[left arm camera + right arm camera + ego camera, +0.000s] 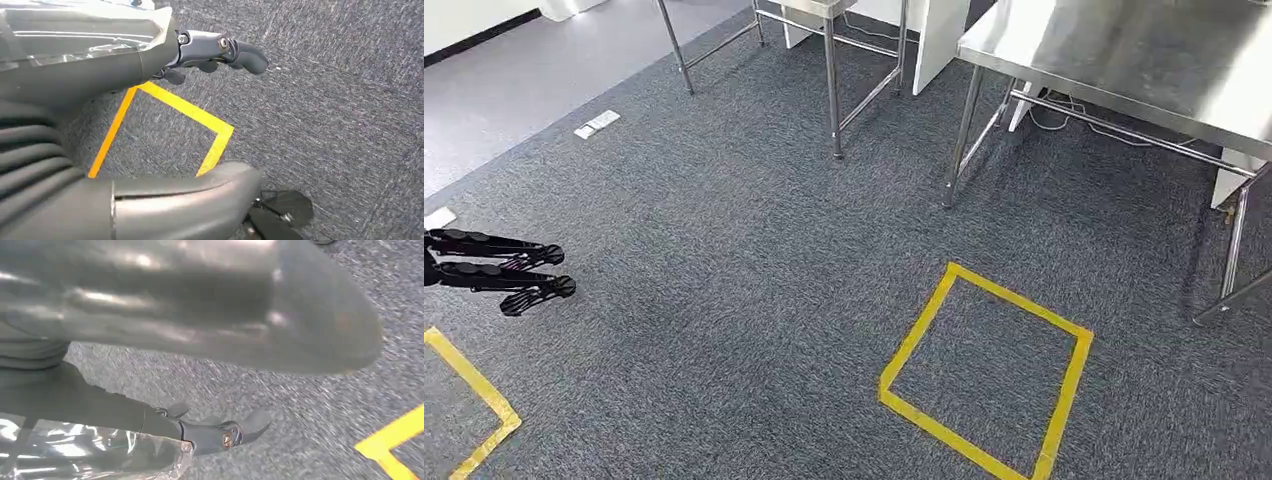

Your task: Take the parts from the cabinet and place them on the table.

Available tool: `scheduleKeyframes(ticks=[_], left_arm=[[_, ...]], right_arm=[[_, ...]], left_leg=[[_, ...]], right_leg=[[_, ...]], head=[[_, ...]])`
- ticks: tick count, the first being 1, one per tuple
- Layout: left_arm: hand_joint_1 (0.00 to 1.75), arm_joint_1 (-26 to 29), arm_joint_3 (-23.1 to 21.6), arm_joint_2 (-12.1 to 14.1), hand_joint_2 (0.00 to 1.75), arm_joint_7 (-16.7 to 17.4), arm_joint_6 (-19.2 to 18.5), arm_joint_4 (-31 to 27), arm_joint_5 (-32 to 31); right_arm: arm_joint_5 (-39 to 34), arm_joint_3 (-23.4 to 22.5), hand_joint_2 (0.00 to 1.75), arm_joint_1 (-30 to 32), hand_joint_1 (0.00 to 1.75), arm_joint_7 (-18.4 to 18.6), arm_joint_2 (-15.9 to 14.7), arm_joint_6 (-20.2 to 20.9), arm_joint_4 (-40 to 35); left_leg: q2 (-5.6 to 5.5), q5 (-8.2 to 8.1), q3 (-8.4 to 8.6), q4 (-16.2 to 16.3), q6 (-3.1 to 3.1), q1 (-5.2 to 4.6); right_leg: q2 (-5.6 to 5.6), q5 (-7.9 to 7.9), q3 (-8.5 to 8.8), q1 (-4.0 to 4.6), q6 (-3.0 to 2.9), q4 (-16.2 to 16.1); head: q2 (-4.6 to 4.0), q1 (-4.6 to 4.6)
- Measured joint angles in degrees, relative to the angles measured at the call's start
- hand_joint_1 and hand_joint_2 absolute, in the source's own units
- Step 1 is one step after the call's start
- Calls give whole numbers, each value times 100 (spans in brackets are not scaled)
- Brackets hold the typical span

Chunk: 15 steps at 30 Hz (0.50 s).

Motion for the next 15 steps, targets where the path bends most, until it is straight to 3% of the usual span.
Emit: scheduleKeyframes(ticks=[3, 4, 5, 6, 7, 9, 10, 11, 13, 14, 15], left_arm=[[0, 0, -4, -2, 175, -2, 4, 0, -7], [0, 0, -6, 0, 175, -2, 7, 0, -9], [0, 11, -7, -13, 175, -2, 11, 0, -9], [0, 2, -9, -11, 175, -2, 18, 0, -7], [0, -14, -11, -9, 175, -2, 13, 0, -9], [0, -12, -15, -26, 175, -2, 2, 2, -9], [0, -5, -15, -26, 175, -2, -7, 2, -7], [0, 3, -15, -26, 175, -2, -9, 2, -9], [0, 3, -15, -28, 175, -2, -18, 2, -9], [0, 3, -15, -26, 175, -2, -24, 2, -15], [0, 3, -15, -15, 175, 2, -35, 2, -15]], right_arm=[[0, 0, 0, -18, 0, -4, -4, 0, 2], [0, 0, 0, -30, 0, -7, -4, -2, 0], [0, 0, 0, -28, 0, -11, -20, -2, 0], [0, 0, 0, -20, 0, -13, -13, -2, 0], [4, 0, 0, -10, 0, -13, -9, 0, 0], [-2, 0, 0, 12, 0, -13, -22, -2, 0], [-2, 0, 0, 21, 0, -13, -26, 0, 0], [-4, 0, 0, 21, 0, -13, -28, -2, 0], [-7, 0, 0, 15, 0, -15, -48, -2, 0], [-7, -2, 0, 15, 0, -15, -48, -2, 0], [-2, 0, 0, 12, 0, -20, -42, 0, 0]], left_leg=[[-182, -1, -26, -7, 70, -55], [-260, 57, 53, -116, 116, -49], [-297, 118, 117, -213, 145, 7], [-352, 148, 129, -245, 204, 21], [-428, 146, 120, -246, 202, 20], [-578, 143, 108, -239, 203, 4], [-650, 142, 108, -234, 200, 4], [-719, 140, 113, -230, 195, 5], [-860, 113, 122, -180, 154, 19], [-911, 82, 105, -128, 109, 17], [-956, 54, 88, -92, 68, -35]], right_leg=[[-137, -1, 54, -37, 88, -54], [-207, -10, 100, 39, 133, -99], [-11, -88, 68, -21, 131, 27], [239, -283, -77, -10, 70, 368], [365, -485, -298, -21, 33, 822], [414, -750, -707, -24, 29, 1582], [420, -729, -791, -24, 72, 1678], [426, -586, -723, -23, 138, 1471], [495, -86, -267, -57, 278, 442], [661, 73, -71, -96, 308, -31], [739, 66, -104, -41, 225, 7]], head=[[0, -9], [0, -13], [0, 15], [0, 11], [0, 66], [0, 79], [0, 92], [0, 94], [0, 94], [0, 113], [0, 144]])
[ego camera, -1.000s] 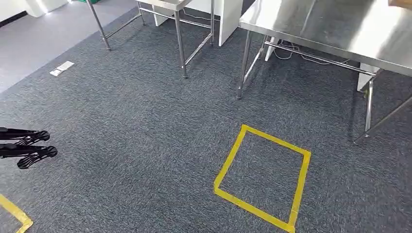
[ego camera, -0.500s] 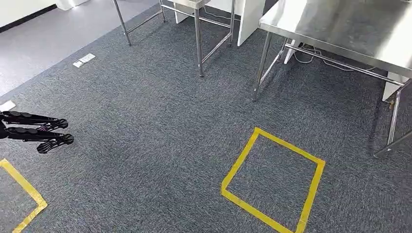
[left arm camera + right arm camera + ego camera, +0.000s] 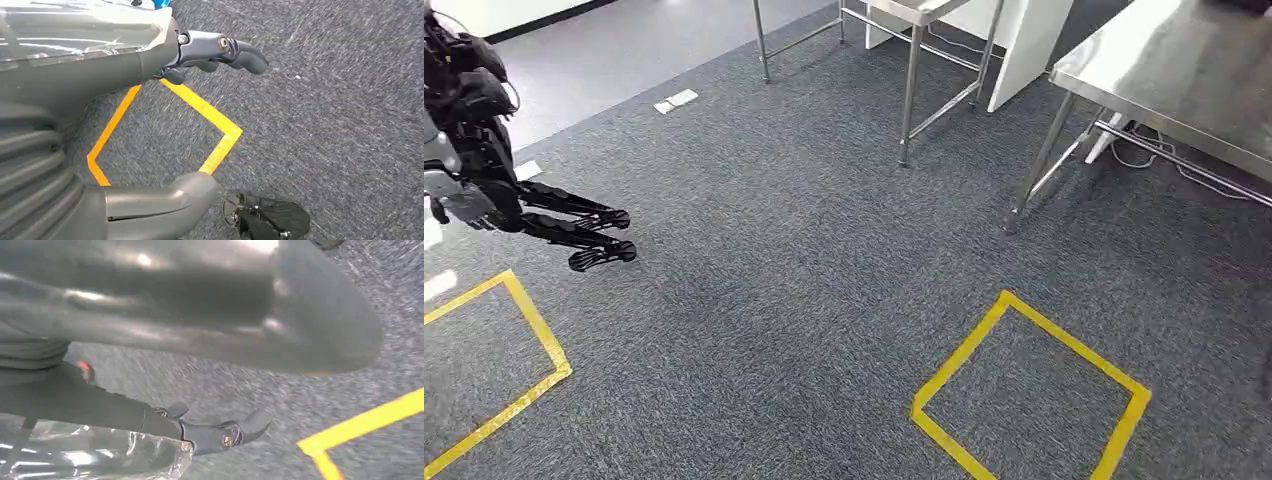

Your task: Take the parts from the cabinet and place them on the table.

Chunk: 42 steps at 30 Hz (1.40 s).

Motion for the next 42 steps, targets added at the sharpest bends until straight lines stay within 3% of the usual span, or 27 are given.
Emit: scheduleKeyframes(ticks=[1, 3, 4, 6, 7, 9, 10, 11, 12, 14, 15, 16, 20, 21, 23, 25, 26, 27, 29, 30, 31, 33, 36, 38, 40, 41, 42], left_arm=[[0, -4, 0, 0, 175, 2, -9, 0, 0], [0, 11, 0, 0, 175, 13, -33, 0, 0], [0, 16, 0, 7, 175, 31, -35, 0, 2], [0, 10, 0, 9, 175, 48, -35, 0, 20], [0, -2, 0, 11, 175, 55, -35, 0, 24], [0, -3, 0, 9, 175, 63, -37, 0, 26], [0, 5, 0, 9, 175, 72, -42, 2, 26], [0, 11, 0, 9, 175, 81, -42, 2, 31], [0, 12, 0, 9, 175, 85, -46, 2, 31], [0, 11, 0, 11, 175, 94, -50, 2, 31], [0, 2, 0, 15, 175, 107, -50, 2, 28], [0, -11, 0, 20, 175, 111, -50, 0, 24], [0, -28, 0, 17, 175, 125, -52, 0, 13], [0, -22, 0, 11, 175, 129, -52, 2, 15], [0, -42, 0, 9, 175, 133, -50, 0, 13], [0, -52, 0, 0, 175, 136, -85, 2, 7], [0, -44, 0, 0, 175, 149, -96, 2, 9], [0, -38, 0, 0, 175, 157, -103, 2, 22], [0, -34, 0, 0, 175, 157, -122, 4, 28], [0, -35, 0, 0, 175, 157, -129, 2, 28], [0, -36, 0, 4, 175, 160, -129, 2, 31], [0, -36, 0, 4, 175, 171, -120, 2, 35], [0, -1, 0, 11, 175, 170, -116, 2, 37], [0, -12, 0, 7, 175, 170, -109, 2, 37], [0, -27, 0, 9, 175, 170, -109, 2, 37], [0, -23, 0, 9, 175, 170, -109, 4, 37], [0, -23, 0, 9, 175, 170, -109, 4, 37]], right_arm=[[0, 0, 0, -4, 0, -15, 0, 0, 0], [-2, 0, 0, -20, 0, -11, 2, 0, 0], [0, 0, 0, -23, 0, -9, 11, 9, 0], [11, -2, 0, -23, 0, -11, 9, 11, 0], [13, 0, 0, -15, 0, -11, 7, 11, 0], [13, -2, 0, 7, 0, -11, 6, 11, 0], [13, -2, 0, 6, 0, -11, 4, 11, 0], [15, -2, 0, 4, 0, -11, 4, 11, 0], [15, -2, 0, -1, 0, -11, 7, 11, 0], [15, 0, 0, -4, 0, -11, 13, 11, 0], [13, 0, 0, -11, 0, -11, 22, 11, 0], [13, 0, 0, -15, 0, -11, 33, 11, 0], [13, -2, 0, -40, 0, -11, 46, 15, 0], [13, -2, 0, -45, 0, -11, 33, 15, 0], [20, 0, 0, -36, 0, -11, 37, 15, 0], [15, 0, 0, -12, 0, -9, 28, 15, 0], [17, 0, 0, -3, 0, -9, 24, 15, 0], [22, 0, 0, 3, 0, -9, 17, 13, 0], [31, 0, 0, 2, 0, -9, 6, 13, 0], [31, 0, 0, 0, 0, -9, 6, 13, 0], [33, 0, 0, -1, 0, -9, 13, 13, 2], [33, 0, 0, -10, 0, -9, 15, 11, 0], [33, 2, 0, -37, 0, -9, 31, 11, 0], [33, 2, 0, -30, 0, -9, 22, 11, 0], [33, 2, 0, -12, 0, -9, 15, 11, 0], [33, 2, 0, -11, 0, -9, 13, 11, 0], [33, 2, 0, -11, 0, -9, 13, 11, 0]], left_leg=[[-24, -8, -18, 21, -17, 0], [-88, 15, -42, 16, -47, 10], [-126, 5, -63, 39, -63, 25], [325, -236, -203, 368, -124, 17], [444, -469, -418, 800, -153, 36], [509, -826, -905, 1728, -183, 61], [519, -814, -997, 1877, -184, 62], [520, -678, -956, 1762, -173, 62], [527, -449, -777, 1400, -143, 59], [570, -208, -506, 890, -95, 47], [713, -14, -180, 320, -10, 17], [876, -58, -86, 95, 39, -24], [685, -35, -96, 39, 94, -73], [644, 60, 0, -89, 119, 34], [562, 96, 2, -136, 162, 16], [438, 97, -8, -132, 162, 20], [370, 96, -9, -127, 159, 25], [308, 95, -4, -124, 155, 37], [179, 77, 2, -88, 107, 65], [122, 54, -1, -42, 69, 80], [77, 22, -34, 23, 14, 75], [9, -29, -56, 71, -62, 39], [-19, -34, -80, 99, -104, 97], [379, -381, -318, 608, -147, 84], [490, -823, -806, 1561, -178, 97], [509, -913, -998, 1915, -180, 97], [509, -913, -998, 1915, -180, 97]], right_leg=[[-26, 5, -8, 5, -87, 7], [-95, 13, 26, 17, -153, 27], [-139, 30, 35, -38, -187, 10], [-221, 24, 49, -40, -264, 3], [-279, 17, 52, -16, -304, 3], [-418, -2, 51, 10, -331, 5], [-469, -7, 54, 15, -338, 5], [-517, -13, 62, 21, -343, 5], [-569, -20, 71, 29, -350, 4], [-609, -28, 84, 45, -358, 1], [-650, -38, 111, 58, -356, -1], [-672, -46, 123, 59, -344, 0], [-835, -68, 165, 94, -237, -52], [-745, -109, 131, 118, -206, 4], [-393, -433, -134, 91, -270, 607], [-322, -788, -595, 51, -290, 1512], [-314, -839, -754, 40, -246, 1797], [-314, -758, -756, 24, -178, 1743], [-291, -349, -413, -34, 4, 961], [-215, -126, -162, -80, 80, 421], [-39, -36, -30, -131, 113, 69], [-112, -25, -37, -53, -88, 65], [-217, 14, 31, -89, -204, 52], [-286, 9, 37, -64, -258, 51], [-404, -7, 31, -29, -298, 53], [-457, -15, 28, -15, -309, 53], [-457, -15, 28, -15, -309, 53]], head=[[0, -22], [0, -42], [0, -42], [0, -87], [0, -96], [0, -99], [0, -96], [0, -96], [0, -101], [0, -96], [0, -99], [0, -95], [0, -81], [0, -75], [0, -48], [0, -29], [0, -22], [0, -22], [0, -20], [0, -18], [0, 6], [0, -9], [0, -9], [0, -57], [0, -55], [0, -59], [0, -59]])
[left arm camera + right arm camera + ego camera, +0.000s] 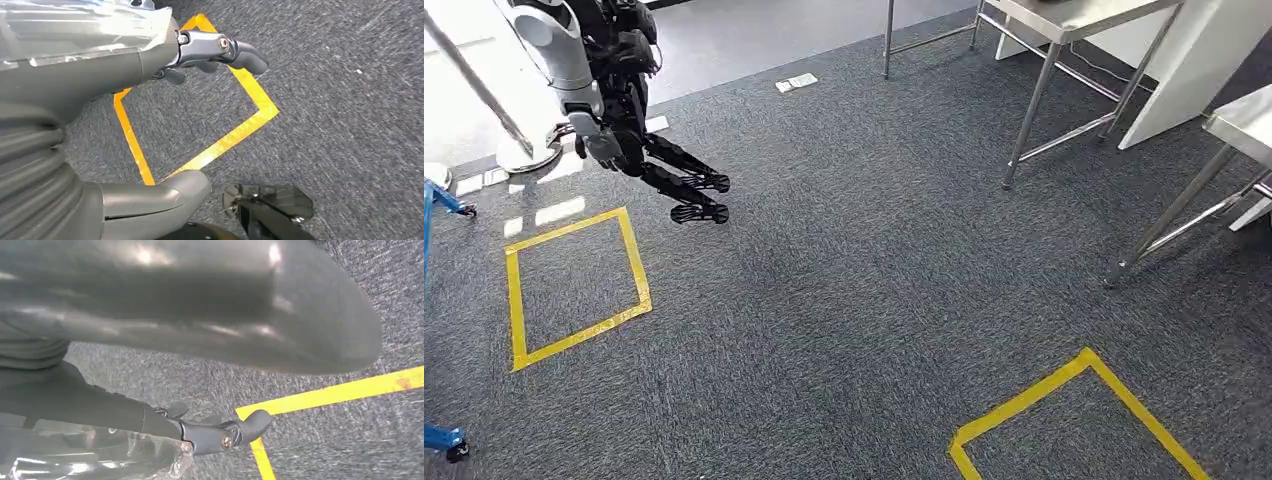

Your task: Take the parts from the cabinet and place them on the table.

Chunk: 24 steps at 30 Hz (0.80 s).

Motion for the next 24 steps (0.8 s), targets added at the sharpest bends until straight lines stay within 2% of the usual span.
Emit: scheduleKeyframes(ticks=[6, 7, 8, 9, 10, 11, 12, 13, 14, 15, 16, 17, 18, 19, 20, 21, 22, 24], left_arm=[[0, 4, 0, 0, 175, 0, 0, 0, 0], [0, 9, 0, 0, 175, 4, 0, 0, 0], [0, 12, 0, 0, 175, 4, -2, 0, 0], [0, -24, 0, 11, 175, 4, -9, -2, 0], [0, -21, 0, 11, 175, 11, -20, -2, -13], [0, -12, 0, 0, 175, 17, -20, 0, -20], [0, -24, 0, 2, 175, 17, -20, -2, -39], [0, -43, 0, 2, 175, 17, -24, -2, -50], [0, -46, -2, -4, 175, 17, -28, -2, -66], [0, -42, -2, -7, 175, 17, -30, 0, -66], [0, -33, -2, -7, 175, 17, -35, 0, -66], [0, -26, -2, -4, 175, 26, -35, 0, -68], [0, -25, -2, -4, 175, 28, -35, 0, -72], [0, -26, -2, -4, 175, 28, -37, 0, -72], [0, -27, -2, -4, 175, 28, -37, 0, -72], [0, -31, -2, 0, 175, 33, -37, -2, -72], [0, -32, -2, 0, 175, 35, -37, 0, -74], [0, -16, -2, 2, 175, 37, -37, 0, -81]], right_arm=[[0, 0, 0, -1, 0, 0, 0, 0, 0], [0, 0, 0, -4, 0, 0, 0, 0, 0], [0, 0, 0, -7, 0, 0, 4, 0, 0], [0, 0, 0, -16, 0, 0, 31, 0, 0], [0, 0, 0, -40, 0, 15, 33, 0, 0], [-4, 0, 0, -41, 0, 15, 22, 0, 0], [-9, 0, 0, -34, 0, 15, 24, 0, 0], [-13, 0, 0, -26, 0, 15, 28, 0, 2], [-20, 0, 0, -12, 0, 17, 26, 0, 0], [-26, 0, 0, 1, 0, 18, 24, 0, 0], [-26, 0, 0, 13, 0, 17, 22, 0, 0], [-26, 0, 0, 19, 0, 17, 20, 0, 0], [-30, 0, 0, 16, 0, 17, 13, 0, 0], [-33, -2, 0, 15, 0, 17, 11, 0, 0], [-33, 0, 0, 16, 0, 17, 11, 0, 0], [-33, -2, 0, 11, 0, 17, 15, 0, 0], [-33, -2, 0, 11, 0, 17, 20, 0, 0], [-35, -2, 0, 0, 0, 35, 20, -2, 0]], left_leg=[[6, 17, -48, 70, 3, 0], [9, 165, -11, -49, 26, -1], [11, 341, 111, -306, 48, -3], [369, 834, 875, -1751, 210, -113], [142, 882, 875, -1855, 274, -151], [117, 949, 962, -1947, 293, -81], [76, 984, 975, -1992, 356, -74], [20, 987, 966, -1993, 359, -78], [-52, 986, 962, -1993, 358, -82], [-122, 985, 961, -1991, 358, -87], [-181, 983, 964, -1989, 355, -87], [-243, 981, 968, -1987, 351, -83], [-313, 977, 975, -1977, 341, -80], [-376, 967, 985, -1960, 323, -73], [-428, 945, 977, -1925, 287, -76], [-473, 909, 955, -1859, 237, -120], [-500, 891, 949, -1855, 210, -122], [-540, 890, 938, -1871, 178, -99]], right_leg=[[-27, -4, 1, 2, -5, 0], [-73, -11, 10, 10, -13, 0], [-110, -18, 20, 18, -19, -1], [-229, -78, 65, 100, 31, 14], [-406, -85, 146, 116, 134, -80], [-290, -153, 95, 98, 136, 31], [-60, -325, -42, 93, 93, 334], [64, -506, -250, 81, 60, 753], [127, -702, -517, 67, 47, 1269], [142, -801, -736, 56, 66, 1659], [145, -779, -827, 56, 108, 1771], [146, -646, -778, 51, 178, 1591], [150, -437, -616, 34, 254, 1193], [194, -181, -364, 5, 327, 628], [362, 14, -125, -40, 378, 112], [442, 34, -113, -3, 317, 5], [371, 58, -122, -8, 234, -5], [326, 47, -61, 20, 144, 2]], head=[[0, 4], [0, 4], [0, 2], [0, 11], [0, 7], [0, 26], [0, 20], [0, 52], [0, 57], [0, 55], [0, 61], [0, 61], [0, 61], [0, 59], [0, 70], [0, 87], [0, 85], [0, 63]])
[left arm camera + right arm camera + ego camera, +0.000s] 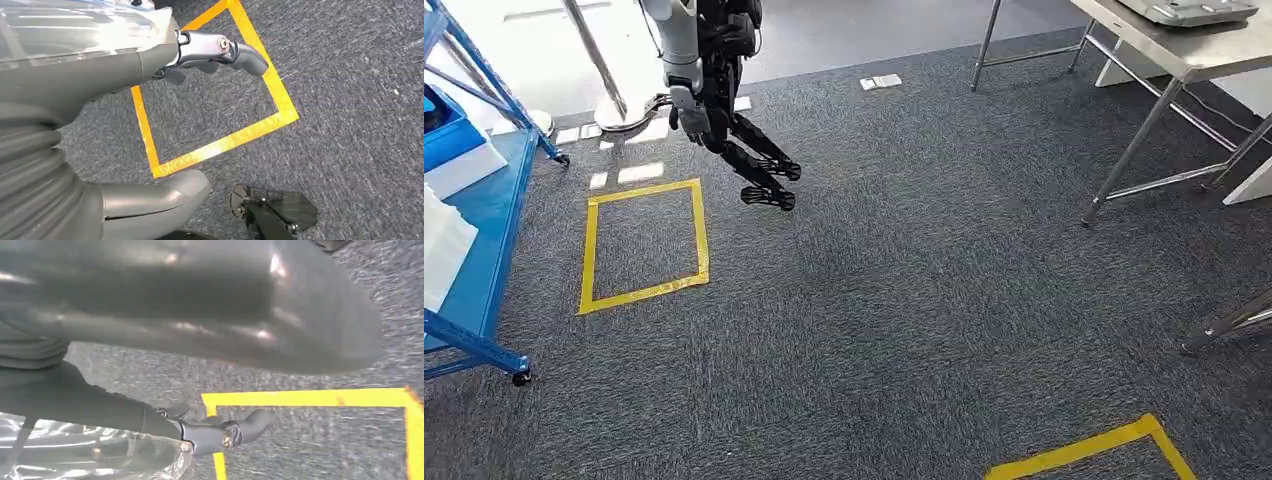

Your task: Take the parts from the cabinet and place them on the table.

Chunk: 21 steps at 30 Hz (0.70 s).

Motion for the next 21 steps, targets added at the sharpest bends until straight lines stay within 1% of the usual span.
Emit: scheduleKeyframes(ticks=[1, 2, 3, 4, 5, 6, 7, 8, 9, 10, 11, 12, 13, 14, 15, 16, 17, 18, 19, 20, 21], left_arm=[[0, 9, 0, 2, 175, 0, 0, 0, 2], [0, 18, 0, 5, 175, 0, 2, 0, 0], [0, 15, -2, 2, 175, 0, 0, 0, 0], [0, 3, -2, -2, 175, -2, 0, 0, -2], [0, -8, -2, -2, 175, -2, 0, 0, -2], [0, -8, -2, -2, 175, -2, 0, 0, -2], [0, -3, -2, -2, 175, -2, 0, 0, -4], [0, 4, -2, 0, 175, -2, 0, 0, -4], [0, 8, -2, 2, 175, 0, 0, 0, -7], [0, 6, -2, 2, 175, -2, 0, 0, -7], [0, -1, -4, 2, 175, -2, 0, 0, -9], [0, -13, -4, 2, 175, 0, 0, 0, -18], [0, -33, -4, 4, 175, 0, 0, 0, -24], [0, -41, -4, 2, 175, -2, 2, 0, -24], [0, -35, -4, 2, 175, 0, 2, 0, -26], [0, -30, -4, 4, 175, 0, 4, 0, -26], [0, -31, -4, 4, 175, 0, 11, -2, -22], [0, -20, -2, -4, 175, 2, 11, 0, -13], [0, -34, -2, 0, 175, 2, 11, -2, -4], [0, -47, -4, -2, 175, 2, 9, -2, -4], [0, -45, -4, -9, 175, 2, 9, -2, -4]], right_arm=[[-4, 0, 0, -8, 0, 0, 7, 0, 0], [-2, 0, 0, -15, 0, -2, 29, 0, 0], [-4, 0, 0, -11, 0, -4, 20, -11, 0], [-15, 0, 0, -2, 0, -7, 15, -15, 0], [-18, 0, 0, 10, 0, -11, 15, -15, 0], [-18, 0, 0, 16, 0, -11, 11, -15, 0], [-17, 0, 0, 16, 0, -11, 7, -17, 0], [-18, 0, 0, 13, 0, -11, 7, -18, 0], [-17, 0, 0, 9, 0, -15, 7, -17, 0], [-18, 0, 0, 8, 0, -18, 11, -20, 0], [-18, 0, 0, 4, 0, -18, 13, -22, 0], [-18, 0, 0, 3, 0, -18, 17, -26, 0], [-18, 0, 0, 7, 0, -20, 24, -33, 0], [-17, 0, 0, 7, 0, -18, 26, -39, 0], [-17, 0, 0, 0, 0, -18, 26, -44, 0], [-17, 0, 0, -14, 0, -18, 31, -46, 0], [-13, 0, 0, -19, 0, -18, 33, -48, 0], [-13, 0, 0, -27, 0, -18, 24, -50, 0], [-13, 0, 0, -23, 0, -20, 35, -50, 0], [-2, 0, 0, -12, 0, -20, 44, -50, 0], [-4, 0, 0, 2, 0, -18, 42, -50, 0]], left_leg=[[-25, 5, -9, 17, -27, 20], [113, -61, -28, 105, -50, 34], [330, -250, -140, 351, -79, 21], [445, -483, -332, 749, -111, 37], [498, -724, -595, 1257, -137, 61], [525, -872, -818, 1674, -155, 77], [537, -891, -947, 1892, -165, 90], [547, -777, -928, 1818, -164, 99], [557, -543, -766, 1469, -153, 102], [584, -301, -520, 995, -134, 101], [716, -92, -223, 458, -92, 90], [1012, -63, -22, 107, -44, 48], [928, -72, -26, 92, -54, 23], [856, -69, -33, 91, -34, -2], [819, -80, -40, 91, -8, -24], [763, -65, -44, 62, 30, -38], [696, 9, 35, -49, 104, 13], [674, 30, 57, -100, 127, 5], [625, 49, 50, -104, 160, 19], [554, 50, 49, -104, 162, 18], [488, 49, 49, -101, 164, 8]], right_leg=[[-40, 27, 12, -32, -49, -17], [-89, 48, 29, -51, -83, -34], [-118, 35, 37, -49, -122, -34], [-166, 27, 40, -34, -154, -34], [-229, 18, 40, -19, -167, -33], [-286, 13, 37, -12, -173, -32], [-339, 6, 37, -6, -180, -32], [-381, 1, 42, -3, -183, -32], [-429, -8, 54, -3, -188, -32], [-468, -21, 70, -3, -174, -33], [-501, -37, 93, -3, -161, -33], [-524, -56, 112, 25, -134, -28], [-557, -83, 115, 70, -88, -36], [-605, -85, 135, 47, -68, -37], [-655, -87, 148, 42, -33, -58], [-699, -78, 168, 46, -6, -89], [-724, -119, 145, 116, 47, -78], [-525, -238, 109, 55, 23, 120], [-340, -418, -70, 54, -33, 493], [-235, -629, -319, 47, -67, 994], [-195, -806, -576, 44, -78, 1484]], head=[[0, 2], [0, 7], [0, -33], [0, -55], [0, -50], [0, -50], [0, -52], [0, -52], [0, -57], [0, -52], [0, -55], [0, -55], [0, -41], [0, -26], [0, -31], [0, -37], [0, -24], [0, -22], [0, -33], [0, 15], [0, 13]])
